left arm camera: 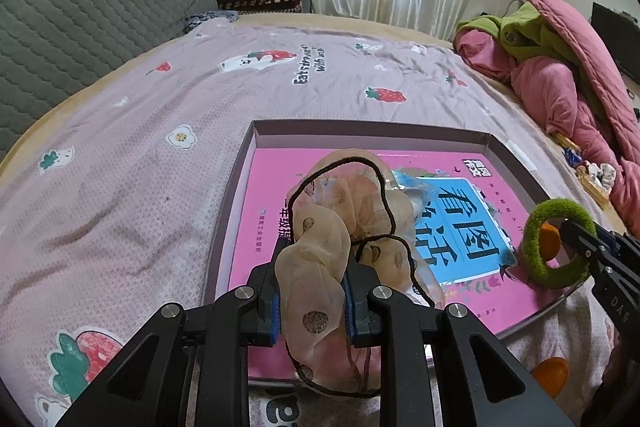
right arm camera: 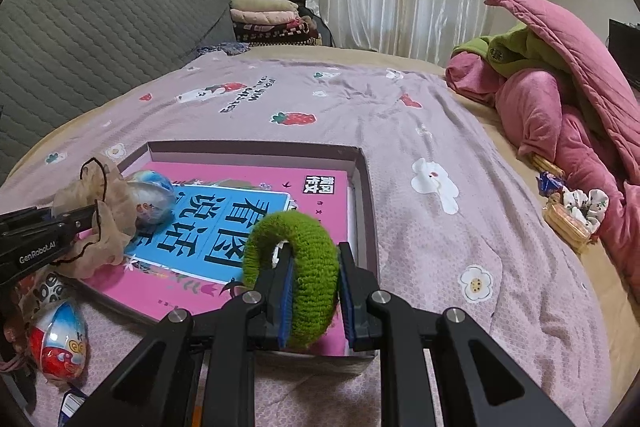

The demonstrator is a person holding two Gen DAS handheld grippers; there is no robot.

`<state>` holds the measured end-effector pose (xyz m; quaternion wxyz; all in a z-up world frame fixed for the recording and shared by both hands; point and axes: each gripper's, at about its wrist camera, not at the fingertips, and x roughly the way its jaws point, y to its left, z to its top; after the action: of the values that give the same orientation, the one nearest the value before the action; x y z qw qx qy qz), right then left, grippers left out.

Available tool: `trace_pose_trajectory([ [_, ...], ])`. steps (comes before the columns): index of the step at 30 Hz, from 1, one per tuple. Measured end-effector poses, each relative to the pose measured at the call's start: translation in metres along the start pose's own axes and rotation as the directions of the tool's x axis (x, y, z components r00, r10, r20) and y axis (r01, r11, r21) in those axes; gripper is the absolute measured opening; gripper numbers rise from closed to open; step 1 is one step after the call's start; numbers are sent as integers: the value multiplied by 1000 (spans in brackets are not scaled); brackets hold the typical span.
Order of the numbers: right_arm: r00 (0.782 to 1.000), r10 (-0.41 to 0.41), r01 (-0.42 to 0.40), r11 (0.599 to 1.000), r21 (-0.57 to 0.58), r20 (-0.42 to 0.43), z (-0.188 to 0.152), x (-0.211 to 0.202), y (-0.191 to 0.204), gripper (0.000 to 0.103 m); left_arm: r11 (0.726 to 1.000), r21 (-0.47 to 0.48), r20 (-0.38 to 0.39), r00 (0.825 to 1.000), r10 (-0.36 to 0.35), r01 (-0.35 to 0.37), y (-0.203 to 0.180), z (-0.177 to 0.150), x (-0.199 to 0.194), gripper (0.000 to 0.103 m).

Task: Organize objects
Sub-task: 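Carry the pouch and green ring over the grey tray with both tools, then lower the green ring around the tangerine in the tray and open the right tool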

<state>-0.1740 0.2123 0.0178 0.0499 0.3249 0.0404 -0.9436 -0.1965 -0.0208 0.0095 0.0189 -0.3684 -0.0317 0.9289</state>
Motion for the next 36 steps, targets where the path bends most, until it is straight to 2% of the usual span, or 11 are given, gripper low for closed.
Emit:
trace_pose_trajectory([
  [25, 1000, -9, 9, 1000, -6, -30, -2, 2, 0, 21, 1000, 13, -27, 1000, 13, -13, 7, -2, -1, 25],
  [30, 1000, -16, 16, 1000, -3, -26, -1, -1, -1, 31, 1000, 20, -30, 999, 17, -17, 7, -3, -3, 25],
  [36, 1000, -21, 21, 1000, -3, -22, 0, -2, -2, 39, 1000, 14, -34, 999, 10, -9, 8, -2, -5, 25],
])
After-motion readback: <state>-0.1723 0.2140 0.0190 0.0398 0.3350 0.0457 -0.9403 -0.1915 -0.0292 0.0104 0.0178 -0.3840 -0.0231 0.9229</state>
